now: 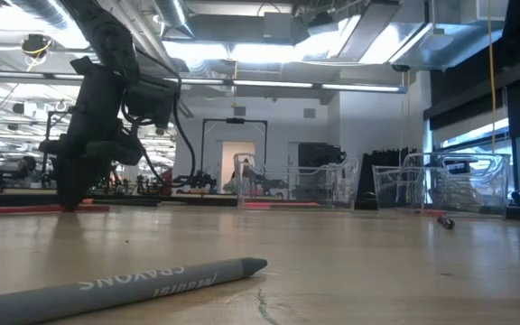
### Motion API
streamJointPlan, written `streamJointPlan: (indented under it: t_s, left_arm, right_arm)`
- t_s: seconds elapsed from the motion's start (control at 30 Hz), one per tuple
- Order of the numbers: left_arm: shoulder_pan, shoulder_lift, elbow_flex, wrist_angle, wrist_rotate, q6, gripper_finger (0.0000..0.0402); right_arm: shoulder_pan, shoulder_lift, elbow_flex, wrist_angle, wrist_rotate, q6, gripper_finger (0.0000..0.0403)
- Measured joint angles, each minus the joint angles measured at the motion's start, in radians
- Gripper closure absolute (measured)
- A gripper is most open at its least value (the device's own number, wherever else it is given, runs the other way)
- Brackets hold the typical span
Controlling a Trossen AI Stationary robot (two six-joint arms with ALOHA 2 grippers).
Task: Sort crayons/erasers/pens/pencils in bins
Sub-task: Put the red pencil into the top left transparent bin
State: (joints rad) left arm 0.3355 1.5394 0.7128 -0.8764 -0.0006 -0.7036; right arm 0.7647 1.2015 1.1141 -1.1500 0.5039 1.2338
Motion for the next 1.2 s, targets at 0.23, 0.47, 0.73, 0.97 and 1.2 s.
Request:
streamJointPlan:
  t_s: [0.23, 0.47, 0.73, 0.97, 1.2]
  left_arm:
    - [-0.045, 0.005, 0.032, 0.001, -0.022, 0.012, 0.0401]
    - [-0.085, 0.005, 0.072, 0.091, 0.009, 0.016, 0.0401]
    - [-0.121, 0.004, 0.135, 0.234, 0.045, 0.055, 0.0401]
    - [-0.159, 0.002, 0.207, 0.314, 0.033, 0.118, 0.0401]
    - [-0.212, 0.002, 0.291, 0.428, 0.002, 0.183, 0.0401]
  right_arm:
    - [0.0, 0.0, 0.0, 0.0, 0.0, -0.007, 0.0297]
    - [0.0, 0.0, 0.0, 0.0, 0.001, -0.008, 0.0297]
    - [0.0, 0.0, 0.0, 0.0, 0.001, -0.009, 0.0297]
    - [0.0, 0.0, -0.009, 0.01, 0.084, -0.013, 0.0297]
    - [0.0, 0.0, -0.105, 0.101, 0.134, -0.015, 0.0297]
